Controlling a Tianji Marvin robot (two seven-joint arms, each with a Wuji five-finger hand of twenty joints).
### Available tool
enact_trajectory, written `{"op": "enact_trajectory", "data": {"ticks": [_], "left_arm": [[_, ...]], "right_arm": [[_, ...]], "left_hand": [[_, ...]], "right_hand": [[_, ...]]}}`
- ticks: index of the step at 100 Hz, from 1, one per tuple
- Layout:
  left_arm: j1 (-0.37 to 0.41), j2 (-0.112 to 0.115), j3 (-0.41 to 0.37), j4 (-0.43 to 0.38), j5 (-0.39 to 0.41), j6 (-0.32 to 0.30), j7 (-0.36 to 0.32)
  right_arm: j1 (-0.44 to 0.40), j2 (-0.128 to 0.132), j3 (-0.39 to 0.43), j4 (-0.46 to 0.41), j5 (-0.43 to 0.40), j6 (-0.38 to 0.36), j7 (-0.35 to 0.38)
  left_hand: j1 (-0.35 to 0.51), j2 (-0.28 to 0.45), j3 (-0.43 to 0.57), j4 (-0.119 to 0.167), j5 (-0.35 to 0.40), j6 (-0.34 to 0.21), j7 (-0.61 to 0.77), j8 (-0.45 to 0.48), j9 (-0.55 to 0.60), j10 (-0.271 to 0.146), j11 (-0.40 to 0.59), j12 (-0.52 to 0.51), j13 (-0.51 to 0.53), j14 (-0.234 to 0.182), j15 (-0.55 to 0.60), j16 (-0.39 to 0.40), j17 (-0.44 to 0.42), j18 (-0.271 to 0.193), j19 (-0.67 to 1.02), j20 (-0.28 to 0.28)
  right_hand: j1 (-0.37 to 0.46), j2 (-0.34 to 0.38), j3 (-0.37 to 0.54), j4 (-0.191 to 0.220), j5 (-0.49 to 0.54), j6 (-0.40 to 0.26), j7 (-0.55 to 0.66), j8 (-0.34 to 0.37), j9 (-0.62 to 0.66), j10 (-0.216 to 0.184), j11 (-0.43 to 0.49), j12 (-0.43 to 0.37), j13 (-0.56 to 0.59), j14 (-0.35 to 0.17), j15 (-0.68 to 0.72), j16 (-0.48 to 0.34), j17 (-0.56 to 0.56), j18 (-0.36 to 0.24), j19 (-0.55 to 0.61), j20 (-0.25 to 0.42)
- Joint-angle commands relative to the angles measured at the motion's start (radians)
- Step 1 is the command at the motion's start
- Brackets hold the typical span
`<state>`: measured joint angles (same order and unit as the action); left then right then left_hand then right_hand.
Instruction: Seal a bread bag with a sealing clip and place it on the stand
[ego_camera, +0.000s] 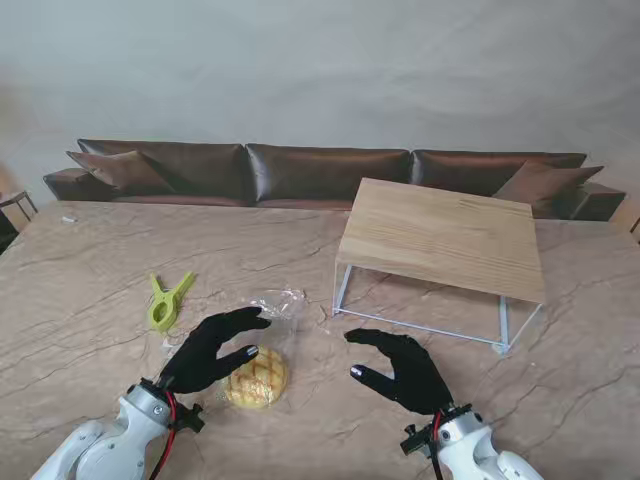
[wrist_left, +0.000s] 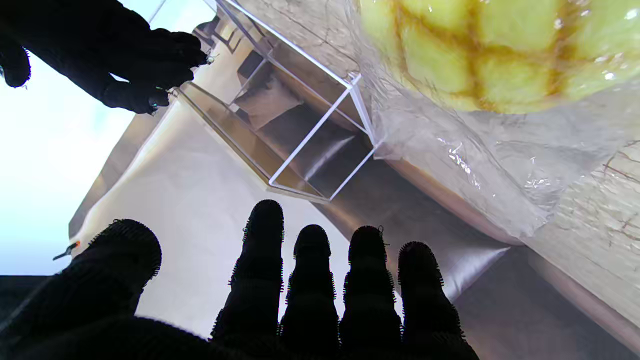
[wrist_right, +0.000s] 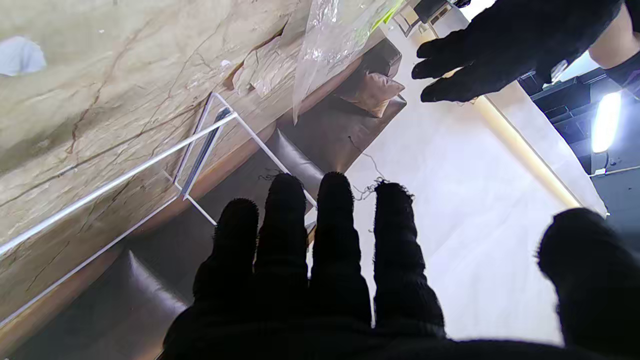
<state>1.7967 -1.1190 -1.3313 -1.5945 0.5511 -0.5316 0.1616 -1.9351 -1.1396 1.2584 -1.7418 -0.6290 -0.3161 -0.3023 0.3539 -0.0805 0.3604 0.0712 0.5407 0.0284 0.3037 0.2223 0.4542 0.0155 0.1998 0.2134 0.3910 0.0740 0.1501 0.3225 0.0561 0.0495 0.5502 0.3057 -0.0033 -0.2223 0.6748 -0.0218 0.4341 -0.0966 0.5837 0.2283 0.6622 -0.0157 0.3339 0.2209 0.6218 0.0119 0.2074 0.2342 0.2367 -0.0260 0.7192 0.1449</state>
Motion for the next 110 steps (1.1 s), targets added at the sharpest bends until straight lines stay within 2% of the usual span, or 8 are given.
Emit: {"op": "enact_trajectory", "data": {"ticks": [1,38,46,70,83,93,100,110], "left_arm": [[0.008,-0.003,0.005,0.002,-0.004,0.005,-0.006],[0.003,0.002,-0.004,0.007,-0.015,0.000,-0.034],[0.005,0.001,-0.009,0.004,-0.012,-0.005,-0.033],[0.016,0.001,-0.024,0.008,0.000,-0.020,-0.025],[0.013,0.002,-0.027,0.019,0.006,-0.031,-0.024],[0.016,0.006,-0.027,0.024,-0.003,-0.023,-0.044],[0.020,0.012,-0.028,0.026,-0.017,-0.009,-0.080],[0.023,0.026,-0.029,0.033,-0.041,0.012,-0.154]], "right_arm": [[0.004,-0.001,-0.005,0.005,0.002,0.000,0.007],[0.019,-0.004,-0.016,0.008,0.022,0.044,0.011],[0.029,-0.004,-0.022,0.001,0.027,0.087,0.021],[0.094,0.014,-0.064,-0.020,0.025,0.262,0.146],[0.156,0.012,-0.116,0.014,0.026,0.325,0.154],[0.184,0.006,-0.148,0.036,0.049,0.345,0.147],[0.190,0.001,-0.160,0.042,0.062,0.348,0.132],[0.189,-0.003,-0.168,0.037,0.049,0.352,0.105]], "left_hand": [[-0.044,0.032,-0.011,0.038,-0.011,-0.003,-0.036,-0.016,-0.016,-0.013,0.007,-0.011,-0.006,-0.025,0.001,-0.007,-0.005,-0.028,0.009,-0.007],[-0.040,0.031,-0.011,0.036,-0.009,-0.005,-0.033,-0.014,-0.014,-0.014,0.007,-0.011,-0.004,-0.028,-0.002,-0.007,-0.006,-0.014,0.009,-0.009],[-0.040,0.031,-0.010,0.036,-0.009,-0.006,-0.032,-0.014,-0.012,-0.014,0.008,-0.011,-0.004,-0.026,-0.002,-0.007,-0.005,-0.014,0.010,-0.008],[-0.038,0.031,-0.008,0.036,-0.012,-0.008,-0.031,-0.013,-0.013,-0.014,0.007,-0.011,-0.003,-0.029,-0.002,-0.007,-0.006,-0.008,0.012,-0.008],[-0.038,0.031,-0.008,0.035,-0.011,-0.008,-0.030,-0.013,-0.011,-0.013,0.008,-0.011,-0.002,-0.023,-0.002,-0.007,-0.005,-0.002,0.013,-0.008],[-0.041,0.035,-0.014,0.033,-0.019,-0.020,-0.031,-0.013,-0.019,-0.007,0.002,-0.014,-0.017,0.020,-0.007,-0.009,-0.014,0.083,0.014,-0.006],[-0.035,0.043,-0.033,0.031,-0.028,-0.036,-0.031,-0.012,-0.031,-0.015,-0.008,-0.017,-0.031,0.050,-0.005,-0.010,-0.009,0.172,0.028,0.000],[-0.025,0.056,-0.071,0.034,-0.043,-0.056,-0.032,-0.009,-0.052,-0.028,-0.020,-0.021,-0.050,0.056,-0.008,-0.013,-0.013,0.264,0.068,0.027]], "right_hand": [[-0.006,-0.007,0.021,0.004,-0.026,-0.008,0.004,-0.020,-0.031,-0.014,0.017,0.008,-0.004,-0.030,0.012,-0.007,0.005,0.002,0.009,-0.005],[0.008,-0.053,0.050,0.002,0.037,0.012,0.020,-0.019,0.041,0.002,0.027,0.010,0.067,-0.003,0.030,0.008,0.063,0.020,0.083,0.024],[0.025,-0.091,0.070,-0.009,0.071,0.028,0.029,-0.016,0.073,0.017,0.049,0.020,0.109,0.016,0.051,0.025,0.097,0.042,0.139,0.048],[0.087,-0.165,0.023,-0.027,0.123,0.069,0.052,0.038,0.125,0.055,0.176,0.075,0.214,0.079,0.147,0.132,0.157,0.092,0.303,0.125],[0.096,-0.197,0.008,-0.029,0.163,0.063,0.068,0.084,0.162,0.058,0.245,0.100,0.267,0.103,0.212,0.197,0.188,0.124,0.390,0.184],[0.095,-0.201,0.012,-0.027,0.140,0.052,0.056,0.090,0.132,0.047,0.250,0.102,0.241,0.094,0.209,0.207,0.163,0.120,0.386,0.194],[0.099,-0.201,0.014,-0.026,0.121,0.051,0.049,0.090,0.110,0.044,0.245,0.101,0.221,0.091,0.196,0.204,0.146,0.117,0.371,0.191],[0.099,-0.196,0.015,-0.026,0.117,0.047,0.045,0.090,0.106,0.039,0.242,0.099,0.217,0.085,0.188,0.202,0.146,0.117,0.362,0.191]]}}
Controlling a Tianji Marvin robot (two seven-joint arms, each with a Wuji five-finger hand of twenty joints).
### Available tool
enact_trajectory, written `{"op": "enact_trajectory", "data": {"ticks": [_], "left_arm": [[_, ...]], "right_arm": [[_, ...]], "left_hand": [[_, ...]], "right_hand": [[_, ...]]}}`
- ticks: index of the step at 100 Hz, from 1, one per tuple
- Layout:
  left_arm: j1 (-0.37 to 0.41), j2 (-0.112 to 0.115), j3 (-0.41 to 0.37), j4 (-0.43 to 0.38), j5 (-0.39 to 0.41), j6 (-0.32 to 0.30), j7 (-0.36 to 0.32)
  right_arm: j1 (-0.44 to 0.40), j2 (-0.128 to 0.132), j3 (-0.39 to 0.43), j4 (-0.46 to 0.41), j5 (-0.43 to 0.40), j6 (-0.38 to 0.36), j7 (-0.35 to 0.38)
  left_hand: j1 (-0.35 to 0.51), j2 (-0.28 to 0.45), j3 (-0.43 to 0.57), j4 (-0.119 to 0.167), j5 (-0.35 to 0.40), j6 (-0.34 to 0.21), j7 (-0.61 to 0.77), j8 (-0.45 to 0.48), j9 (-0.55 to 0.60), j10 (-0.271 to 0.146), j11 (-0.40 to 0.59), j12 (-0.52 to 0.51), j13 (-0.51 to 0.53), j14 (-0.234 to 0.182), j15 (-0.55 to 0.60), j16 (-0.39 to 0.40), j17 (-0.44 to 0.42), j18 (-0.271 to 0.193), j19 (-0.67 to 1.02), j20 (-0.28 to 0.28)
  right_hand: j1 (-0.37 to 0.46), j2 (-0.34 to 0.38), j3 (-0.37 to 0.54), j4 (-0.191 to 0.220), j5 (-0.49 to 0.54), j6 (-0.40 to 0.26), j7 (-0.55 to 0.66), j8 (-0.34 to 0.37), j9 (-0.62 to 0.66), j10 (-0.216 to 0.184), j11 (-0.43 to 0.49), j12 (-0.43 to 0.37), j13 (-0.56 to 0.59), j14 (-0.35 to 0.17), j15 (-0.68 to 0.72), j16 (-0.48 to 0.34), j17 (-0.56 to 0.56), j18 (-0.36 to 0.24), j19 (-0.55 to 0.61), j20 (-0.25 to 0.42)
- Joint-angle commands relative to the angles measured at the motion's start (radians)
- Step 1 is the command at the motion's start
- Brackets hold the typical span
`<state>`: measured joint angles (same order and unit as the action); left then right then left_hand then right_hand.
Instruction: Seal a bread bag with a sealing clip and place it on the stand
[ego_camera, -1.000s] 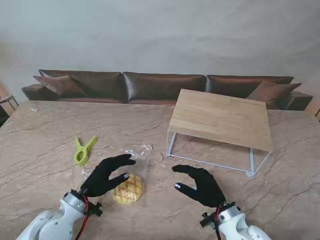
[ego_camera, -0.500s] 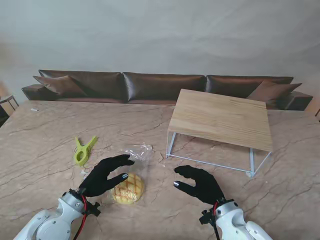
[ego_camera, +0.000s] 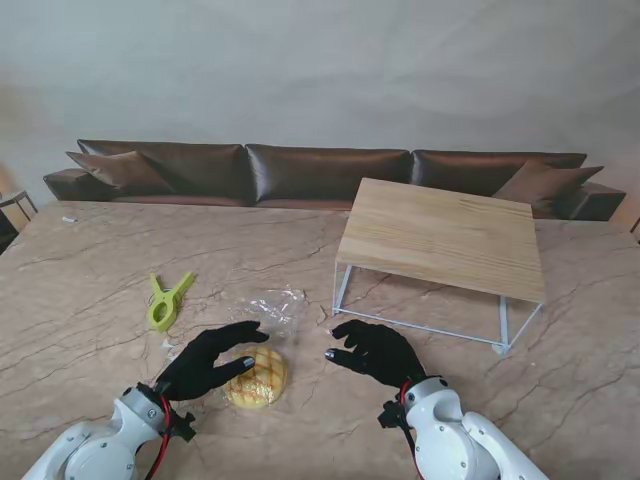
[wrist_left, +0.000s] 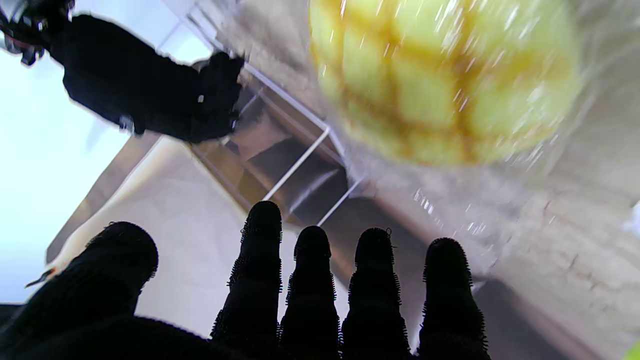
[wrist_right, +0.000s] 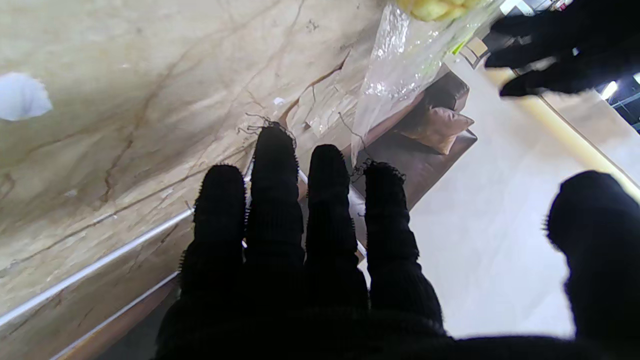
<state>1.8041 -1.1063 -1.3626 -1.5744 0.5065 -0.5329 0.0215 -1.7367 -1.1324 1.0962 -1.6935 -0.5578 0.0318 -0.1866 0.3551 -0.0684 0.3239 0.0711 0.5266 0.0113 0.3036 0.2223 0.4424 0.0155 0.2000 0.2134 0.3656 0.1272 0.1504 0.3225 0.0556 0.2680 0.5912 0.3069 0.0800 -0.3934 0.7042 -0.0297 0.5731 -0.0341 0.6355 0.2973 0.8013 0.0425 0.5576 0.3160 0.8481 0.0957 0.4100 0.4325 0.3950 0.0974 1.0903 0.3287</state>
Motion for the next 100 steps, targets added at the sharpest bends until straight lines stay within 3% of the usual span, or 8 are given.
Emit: {"op": "enact_trajectory", "data": {"ticks": [1,12,27,69,78,100], "left_arm": [[0.015,0.014,0.003,0.015,0.001,0.015,-0.019],[0.011,0.025,0.018,0.030,-0.033,0.032,-0.081],[-0.006,0.030,0.066,0.062,-0.082,0.017,-0.112],[-0.053,0.021,0.195,0.093,-0.124,-0.019,-0.075],[-0.058,0.016,0.214,0.097,-0.131,-0.017,-0.062],[-0.055,0.010,0.233,0.102,-0.135,-0.041,-0.031]], "right_arm": [[-0.010,-0.010,-0.006,-0.013,-0.024,0.005,-0.013],[-0.019,-0.012,-0.005,-0.027,-0.028,0.004,-0.022],[-0.033,-0.008,0.003,-0.045,-0.049,0.003,-0.022],[-0.074,-0.010,0.030,-0.051,-0.047,0.012,-0.034],[-0.082,-0.010,0.033,-0.053,-0.050,0.040,-0.032],[-0.065,-0.002,0.032,-0.040,-0.085,0.155,0.009]], "left_hand": [[-0.022,0.045,-0.040,0.035,-0.029,-0.040,-0.032,-0.008,-0.040,-0.028,-0.021,-0.020,-0.025,0.003,-0.007,-0.012,-0.016,0.051,0.037,0.034],[-0.012,0.054,-0.065,0.038,-0.037,-0.043,-0.040,-0.006,-0.056,-0.030,-0.029,-0.021,-0.022,0.003,-0.003,-0.006,0.017,0.073,0.092,0.071],[-0.002,0.057,-0.074,0.041,-0.036,-0.037,-0.042,-0.004,-0.068,-0.026,-0.028,-0.020,-0.018,-0.001,0.001,0.000,0.046,0.029,0.121,0.080],[0.010,0.054,-0.074,0.045,-0.043,-0.018,-0.038,-0.002,-0.074,-0.020,-0.014,-0.018,-0.011,-0.001,0.013,0.011,0.095,-0.039,0.151,0.081],[0.010,0.053,-0.072,0.044,-0.046,-0.016,-0.037,-0.003,-0.075,-0.018,-0.010,-0.017,-0.011,-0.001,0.018,0.014,0.111,-0.047,0.163,0.085],[0.013,0.052,-0.066,0.042,-0.047,-0.014,-0.032,-0.004,-0.073,-0.018,-0.004,-0.017,-0.013,-0.005,0.022,0.015,0.111,-0.049,0.163,0.082]], "right_hand": [[0.014,-0.024,-0.014,-0.018,-0.022,-0.015,-0.007,0.021,-0.034,-0.020,0.018,0.004,-0.010,0.000,-0.016,0.003,-0.012,-0.007,-0.010,0.007],[0.018,-0.024,-0.013,-0.018,-0.021,-0.018,-0.005,0.022,-0.034,-0.021,0.015,0.002,-0.013,0.001,-0.024,0.000,-0.015,-0.006,-0.021,0.005],[0.017,-0.021,-0.013,-0.018,-0.032,-0.024,-0.007,0.022,-0.040,-0.027,0.008,-0.001,-0.016,-0.004,-0.033,-0.003,-0.019,-0.009,-0.033,0.003],[0.027,-0.025,-0.012,-0.019,-0.032,-0.024,-0.006,0.022,-0.040,-0.025,0.004,-0.003,-0.009,-0.001,-0.033,-0.002,-0.009,-0.006,-0.040,0.004],[0.033,-0.034,-0.014,-0.020,-0.015,-0.016,0.000,0.023,-0.023,-0.018,0.010,-0.001,0.013,0.009,-0.021,0.002,0.013,0.004,-0.022,0.011],[0.014,-0.058,-0.019,-0.024,0.024,0.022,-0.001,0.024,0.009,0.016,0.043,0.011,0.085,0.038,0.068,0.057,0.066,0.061,0.117,0.100]]}}
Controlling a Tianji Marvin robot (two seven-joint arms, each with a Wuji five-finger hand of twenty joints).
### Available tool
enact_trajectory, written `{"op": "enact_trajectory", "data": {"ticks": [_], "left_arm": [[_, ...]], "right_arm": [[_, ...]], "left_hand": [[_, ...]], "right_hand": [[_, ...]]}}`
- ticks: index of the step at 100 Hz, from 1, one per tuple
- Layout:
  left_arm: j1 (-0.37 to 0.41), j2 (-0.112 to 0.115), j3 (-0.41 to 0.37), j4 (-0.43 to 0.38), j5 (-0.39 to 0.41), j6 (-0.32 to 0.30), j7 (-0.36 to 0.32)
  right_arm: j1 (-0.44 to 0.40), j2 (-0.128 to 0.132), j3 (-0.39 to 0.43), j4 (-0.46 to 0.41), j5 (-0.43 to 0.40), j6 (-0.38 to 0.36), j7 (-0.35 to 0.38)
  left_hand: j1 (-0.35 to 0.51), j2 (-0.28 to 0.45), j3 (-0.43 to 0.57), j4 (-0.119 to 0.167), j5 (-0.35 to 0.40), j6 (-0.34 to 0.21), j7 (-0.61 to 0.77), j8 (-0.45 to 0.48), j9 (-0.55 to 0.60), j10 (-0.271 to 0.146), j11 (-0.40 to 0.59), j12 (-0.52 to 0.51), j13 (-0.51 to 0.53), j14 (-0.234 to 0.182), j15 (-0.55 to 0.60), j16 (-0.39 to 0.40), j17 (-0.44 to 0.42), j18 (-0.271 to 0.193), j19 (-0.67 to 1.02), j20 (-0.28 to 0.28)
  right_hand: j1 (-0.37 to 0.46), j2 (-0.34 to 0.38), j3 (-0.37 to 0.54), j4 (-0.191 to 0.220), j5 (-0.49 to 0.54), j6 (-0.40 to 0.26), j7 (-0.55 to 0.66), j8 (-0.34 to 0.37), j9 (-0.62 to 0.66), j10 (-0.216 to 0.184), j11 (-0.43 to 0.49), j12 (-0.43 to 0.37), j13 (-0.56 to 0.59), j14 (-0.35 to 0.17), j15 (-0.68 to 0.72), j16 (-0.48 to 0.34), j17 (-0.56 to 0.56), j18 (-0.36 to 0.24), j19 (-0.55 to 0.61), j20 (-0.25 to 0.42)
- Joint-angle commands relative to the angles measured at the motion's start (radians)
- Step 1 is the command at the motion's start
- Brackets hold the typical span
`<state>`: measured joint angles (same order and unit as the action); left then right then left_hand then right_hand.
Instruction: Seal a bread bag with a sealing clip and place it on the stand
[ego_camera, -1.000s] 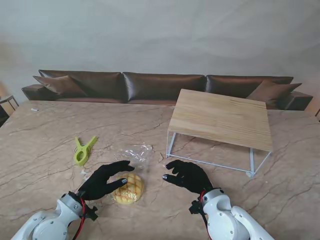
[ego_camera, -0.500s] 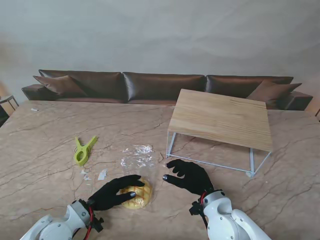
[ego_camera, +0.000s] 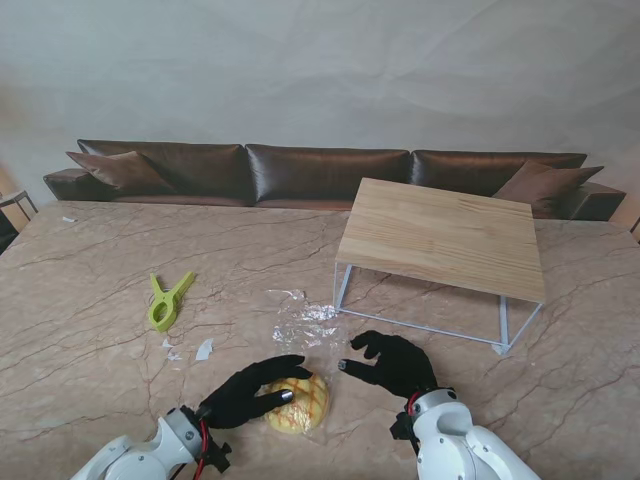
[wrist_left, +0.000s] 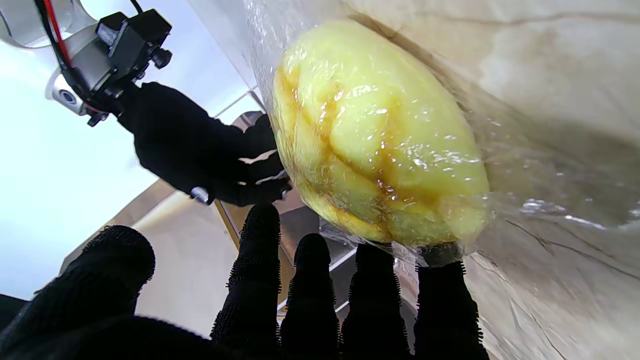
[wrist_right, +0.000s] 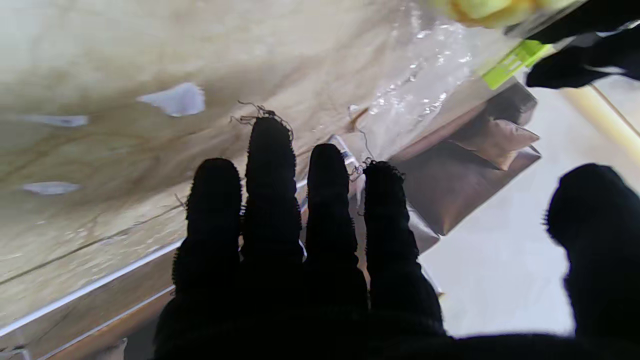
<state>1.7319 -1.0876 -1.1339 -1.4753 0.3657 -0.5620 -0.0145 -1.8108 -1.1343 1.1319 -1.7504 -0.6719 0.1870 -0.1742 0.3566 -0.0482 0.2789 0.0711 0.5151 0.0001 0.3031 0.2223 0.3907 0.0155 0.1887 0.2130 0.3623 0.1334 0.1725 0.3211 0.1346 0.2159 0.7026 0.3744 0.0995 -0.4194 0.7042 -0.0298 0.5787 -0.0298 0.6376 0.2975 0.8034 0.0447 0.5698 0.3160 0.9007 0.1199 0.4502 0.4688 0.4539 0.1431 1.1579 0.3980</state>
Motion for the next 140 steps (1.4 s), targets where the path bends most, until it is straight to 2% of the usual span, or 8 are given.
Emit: {"op": "enact_trajectory", "data": {"ticks": [1,30,80,98,108,115,118,140], "left_arm": [[0.018,-0.009,0.005,0.003,0.005,-0.013,0.005],[0.028,-0.010,-0.002,0.006,0.005,-0.042,0.012],[0.017,-0.013,0.011,0.038,-0.012,-0.094,0.022],[0.010,-0.012,0.021,0.051,-0.013,-0.099,0.017],[0.009,-0.011,0.022,0.053,-0.015,-0.101,0.014],[0.011,-0.011,0.020,0.053,-0.013,-0.104,0.015],[0.011,-0.011,0.018,0.053,-0.011,-0.105,0.016],[0.027,-0.024,-0.024,0.046,0.055,-0.124,0.090]], "right_arm": [[0.011,-0.001,-0.004,0.019,0.032,0.005,-0.002],[0.088,-0.018,-0.061,0.086,0.086,0.138,-0.008],[0.251,-0.061,-0.175,0.244,0.244,0.119,-0.036],[0.302,-0.086,-0.223,0.318,0.325,0.095,-0.052],[0.328,-0.107,-0.249,0.372,0.342,0.076,-0.103],[0.340,-0.120,-0.261,0.401,0.345,0.062,-0.140],[0.344,-0.126,-0.265,0.413,0.343,0.055,-0.162],[0.346,-0.157,-0.266,0.455,0.303,-0.006,-0.316]], "left_hand": [[0.012,0.032,-0.021,0.042,-0.037,-0.003,-0.032,-0.005,-0.023,-0.017,0.007,-0.017,-0.010,-0.011,-0.001,0.016,0.031,0.003,0.050,0.014],[0.012,0.031,-0.018,0.038,-0.038,-0.008,-0.027,-0.004,-0.020,-0.018,0.007,-0.016,-0.010,-0.012,-0.001,0.015,0.029,0.007,0.044,0.010],[0.013,0.029,-0.012,0.037,-0.033,-0.009,-0.021,-0.003,-0.009,-0.016,0.009,-0.013,0.003,-0.016,0.001,0.016,0.041,-0.007,0.054,0.012],[0.016,0.028,-0.010,0.035,-0.032,-0.006,-0.019,-0.002,-0.008,-0.014,0.009,-0.013,0.006,-0.016,0.001,0.017,0.046,-0.013,0.065,0.017],[0.015,0.027,-0.009,0.034,-0.030,-0.009,-0.017,-0.002,-0.006,-0.017,0.010,-0.012,0.008,-0.019,0.002,0.018,0.047,-0.010,0.070,0.019],[0.017,0.027,-0.007,0.034,-0.029,-0.009,-0.016,-0.002,-0.006,-0.016,0.010,-0.012,0.009,-0.019,0.002,0.018,0.044,-0.010,0.070,0.019],[0.017,0.027,-0.007,0.034,-0.028,-0.009,-0.016,-0.002,-0.005,-0.017,0.010,-0.012,0.009,-0.021,0.001,0.018,0.041,-0.012,0.069,0.019],[0.036,0.007,0.025,0.034,0.014,-0.019,0.016,0.011,0.037,-0.018,0.029,-0.003,0.037,-0.031,0.010,0.023,0.023,-0.053,0.057,0.014]], "right_hand": [[-0.007,-0.034,-0.019,-0.024,0.019,0.021,-0.003,0.024,0.006,0.016,0.032,0.012,0.034,0.016,0.030,0.022,0.008,0.016,0.053,0.034],[-0.035,-0.063,0.027,-0.040,0.112,0.091,0.013,-0.006,0.094,0.061,0.137,0.045,0.117,0.056,0.181,0.115,0.067,0.065,0.163,0.137],[-0.026,-0.093,0.032,-0.051,0.112,-0.071,0.114,0.134,0.084,-0.045,0.244,0.147,0.074,0.006,0.325,0.213,0.041,0.040,0.192,0.189],[0.148,-0.170,-0.012,-0.046,0.091,-0.176,0.245,0.332,0.080,-0.101,0.325,0.216,0.083,-0.020,0.362,0.219,0.056,0.041,0.202,0.203],[0.399,-0.203,-0.161,-0.053,0.126,-0.271,0.354,0.346,0.123,-0.119,0.342,0.217,0.121,-0.025,0.382,0.212,0.091,0.055,0.218,0.205],[0.394,-0.350,0.359,-0.260,0.128,-0.361,0.462,0.271,0.162,-0.122,0.329,0.190,0.153,-0.029,0.374,0.202,0.122,0.062,0.229,0.203],[0.399,-0.386,0.466,-0.292,0.148,-0.376,0.465,0.266,0.194,-0.119,0.314,0.168,0.179,-0.027,0.367,0.193,0.148,0.064,0.239,0.202],[0.501,-0.438,0.587,-0.278,0.288,-0.461,0.465,0.170,0.387,-0.109,0.254,0.090,0.362,-0.025,0.365,0.164,0.320,0.061,0.324,0.182]]}}
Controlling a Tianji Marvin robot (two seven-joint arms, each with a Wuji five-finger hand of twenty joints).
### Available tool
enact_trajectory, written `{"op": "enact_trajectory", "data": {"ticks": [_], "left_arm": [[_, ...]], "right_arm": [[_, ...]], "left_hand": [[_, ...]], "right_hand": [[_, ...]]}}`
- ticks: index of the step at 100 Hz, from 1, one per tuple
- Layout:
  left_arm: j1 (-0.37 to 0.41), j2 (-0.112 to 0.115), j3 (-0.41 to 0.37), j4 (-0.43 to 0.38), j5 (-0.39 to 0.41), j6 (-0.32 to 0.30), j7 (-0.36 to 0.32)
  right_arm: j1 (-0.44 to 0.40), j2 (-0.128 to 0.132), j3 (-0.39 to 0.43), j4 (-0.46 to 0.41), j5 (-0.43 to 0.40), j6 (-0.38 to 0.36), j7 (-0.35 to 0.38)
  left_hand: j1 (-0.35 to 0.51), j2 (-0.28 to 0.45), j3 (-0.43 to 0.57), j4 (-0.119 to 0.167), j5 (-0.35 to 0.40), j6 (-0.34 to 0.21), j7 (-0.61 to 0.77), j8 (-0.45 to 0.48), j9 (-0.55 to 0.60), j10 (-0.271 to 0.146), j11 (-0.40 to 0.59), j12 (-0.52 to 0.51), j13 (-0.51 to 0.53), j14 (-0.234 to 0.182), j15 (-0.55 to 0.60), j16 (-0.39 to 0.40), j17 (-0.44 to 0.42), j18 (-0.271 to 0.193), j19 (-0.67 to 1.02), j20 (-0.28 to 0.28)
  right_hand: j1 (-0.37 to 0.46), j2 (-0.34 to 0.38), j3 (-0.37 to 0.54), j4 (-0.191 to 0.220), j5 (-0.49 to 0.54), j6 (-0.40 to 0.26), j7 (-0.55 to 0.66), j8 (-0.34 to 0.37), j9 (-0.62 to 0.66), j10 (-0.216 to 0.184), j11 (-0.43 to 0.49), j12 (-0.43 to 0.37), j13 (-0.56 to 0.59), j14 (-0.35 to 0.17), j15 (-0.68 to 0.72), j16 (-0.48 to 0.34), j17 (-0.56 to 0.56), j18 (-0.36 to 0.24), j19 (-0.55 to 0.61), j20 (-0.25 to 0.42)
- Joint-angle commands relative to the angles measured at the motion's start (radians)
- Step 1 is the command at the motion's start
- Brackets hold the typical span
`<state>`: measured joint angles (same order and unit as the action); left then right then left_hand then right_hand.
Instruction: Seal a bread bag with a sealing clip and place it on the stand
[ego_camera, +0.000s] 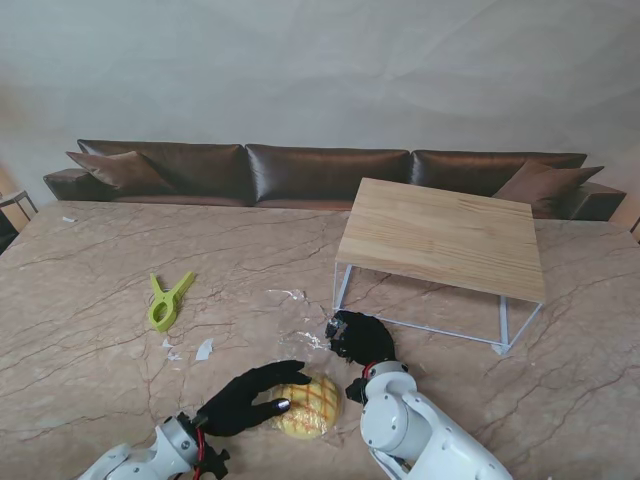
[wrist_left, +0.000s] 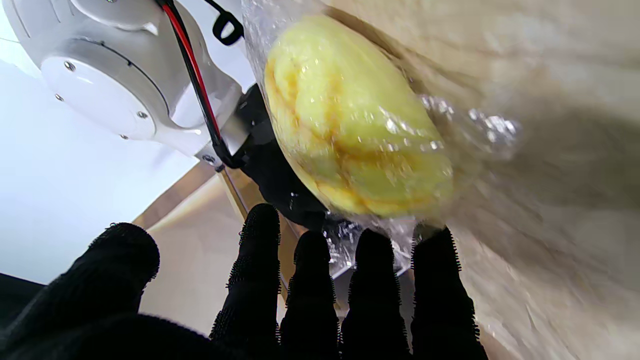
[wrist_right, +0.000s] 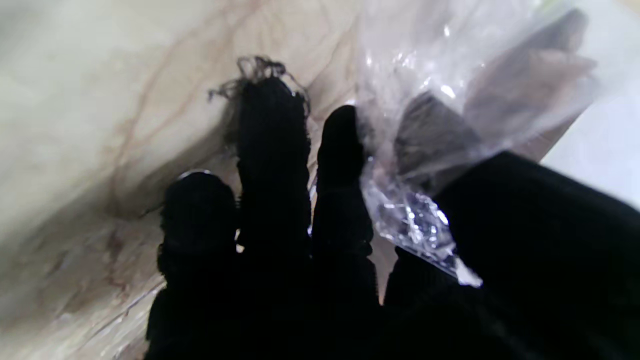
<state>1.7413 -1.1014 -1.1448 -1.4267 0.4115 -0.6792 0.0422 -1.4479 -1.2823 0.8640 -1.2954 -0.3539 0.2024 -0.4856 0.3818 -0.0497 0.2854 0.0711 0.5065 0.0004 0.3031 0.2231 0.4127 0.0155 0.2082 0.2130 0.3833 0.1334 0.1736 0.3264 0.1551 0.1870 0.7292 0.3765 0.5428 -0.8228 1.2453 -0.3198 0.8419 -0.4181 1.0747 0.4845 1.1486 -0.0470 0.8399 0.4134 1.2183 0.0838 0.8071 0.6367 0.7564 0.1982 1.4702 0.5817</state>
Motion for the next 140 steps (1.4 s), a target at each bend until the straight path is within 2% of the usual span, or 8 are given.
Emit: {"op": "enact_trajectory", "data": {"ticks": [1,36,57,82,98,112,125,140], "left_arm": [[0.020,-0.011,-0.016,-0.004,0.013,-0.007,0.039],[0.080,-0.035,-0.141,-0.088,0.043,0.157,0.132],[0.064,-0.041,-0.164,-0.133,0.029,0.299,0.131],[-0.033,-0.052,-0.092,-0.096,-0.145,0.372,0.067],[-0.078,-0.050,-0.052,-0.066,-0.200,0.372,0.018],[-0.097,-0.050,-0.030,-0.054,-0.213,0.336,0.011],[-0.103,-0.057,-0.013,-0.051,-0.211,0.308,0.042],[-0.115,-0.070,0.013,-0.040,-0.211,0.287,0.088]], "right_arm": [[-0.018,-0.009,0.003,0.000,-0.018,-0.025,-0.010],[-0.087,-0.004,0.051,-0.084,-0.129,-0.087,-0.151],[-0.117,0.001,0.066,-0.130,-0.188,-0.145,-0.214],[-0.136,0.002,0.055,-0.163,-0.230,-0.187,-0.265],[-0.139,0.002,0.043,-0.186,-0.252,-0.193,-0.283],[-0.139,0.002,0.044,-0.198,-0.261,-0.198,-0.292],[-0.142,0.002,0.045,-0.206,-0.267,-0.197,-0.298],[-0.142,0.002,0.045,-0.203,-0.266,-0.208,-0.303]], "left_hand": [[0.011,0.007,0.021,0.034,0.026,-0.022,0.018,0.011,0.017,-0.019,0.011,-0.002,0.019,-0.031,0.010,0.018,0.004,-0.025,0.032,0.012],[0.008,-0.158,0.299,-0.047,0.089,0.006,0.084,0.046,0.116,0.009,0.063,0.028,0.133,0.013,0.094,0.075,0.069,-0.056,0.114,0.043],[0.018,-0.374,0.364,-0.129,-0.049,0.134,-0.014,0.001,0.044,0.075,0.067,0.034,0.102,0.017,0.093,0.080,0.039,-0.065,0.081,0.028],[-0.016,-0.560,0.480,-0.199,-0.122,0.229,-0.106,-0.056,-0.040,0.120,0.087,0.043,0.050,0.019,0.076,0.073,-0.008,-0.078,0.041,0.014],[-0.020,-0.600,0.513,-0.217,-0.103,0.210,-0.053,-0.029,0.004,0.110,0.104,0.051,0.094,0.018,0.100,0.094,0.009,-0.074,0.067,0.026],[-0.014,-0.618,0.527,-0.223,-0.064,0.119,0.121,0.065,0.099,0.038,0.144,0.088,0.151,0.011,0.139,0.152,0.025,-0.047,0.155,0.069],[0.011,-0.635,0.567,-0.222,0.000,0.017,0.322,0.192,0.246,-0.031,0.197,0.181,0.257,0.035,0.223,0.262,-0.009,0.054,0.251,0.242],[0.087,-0.552,0.609,-0.204,0.083,-0.089,0.473,0.296,0.404,-0.056,0.253,0.230,0.397,0.043,0.342,0.356,0.062,0.065,0.346,0.343]], "right_hand": [[0.057,-0.034,0.046,0.012,0.028,-0.076,0.029,-0.017,0.043,-0.018,-0.016,-0.007,0.045,0.011,0.008,-0.004,0.018,0.006,0.011,-0.002],[0.063,-0.037,0.064,0.012,0.079,-0.125,0.006,0.015,0.052,-0.046,-0.027,0.041,0.024,0.010,0.042,0.036,-0.022,0.004,-0.012,-0.022],[0.063,-0.058,0.062,0.007,0.096,-0.136,-0.005,0.010,0.078,-0.058,-0.053,0.038,0.042,-0.001,0.042,0.035,-0.001,-0.003,-0.009,-0.029],[0.060,-0.063,0.065,0.004,0.096,-0.139,-0.006,0.006,0.085,-0.065,-0.065,0.042,0.046,-0.008,0.033,0.032,0.001,-0.005,-0.008,-0.033],[0.058,-0.065,0.066,0.002,0.097,-0.142,-0.006,0.003,0.088,-0.066,-0.070,0.044,0.049,-0.011,0.028,0.031,0.004,-0.008,-0.009,-0.035],[0.057,-0.065,0.067,0.001,0.096,-0.142,-0.005,0.001,0.090,-0.067,-0.074,0.048,0.051,-0.012,0.026,0.031,0.006,-0.011,-0.010,-0.037],[0.055,-0.066,0.067,0.001,0.094,-0.143,-0.005,-0.002,0.091,-0.067,-0.077,0.050,0.052,-0.011,0.025,0.032,0.007,-0.012,-0.010,-0.039],[0.051,-0.064,0.070,0.000,0.090,-0.139,-0.003,-0.004,0.092,-0.066,-0.078,0.052,0.050,-0.013,0.023,0.032,0.007,-0.012,-0.010,-0.040]]}}
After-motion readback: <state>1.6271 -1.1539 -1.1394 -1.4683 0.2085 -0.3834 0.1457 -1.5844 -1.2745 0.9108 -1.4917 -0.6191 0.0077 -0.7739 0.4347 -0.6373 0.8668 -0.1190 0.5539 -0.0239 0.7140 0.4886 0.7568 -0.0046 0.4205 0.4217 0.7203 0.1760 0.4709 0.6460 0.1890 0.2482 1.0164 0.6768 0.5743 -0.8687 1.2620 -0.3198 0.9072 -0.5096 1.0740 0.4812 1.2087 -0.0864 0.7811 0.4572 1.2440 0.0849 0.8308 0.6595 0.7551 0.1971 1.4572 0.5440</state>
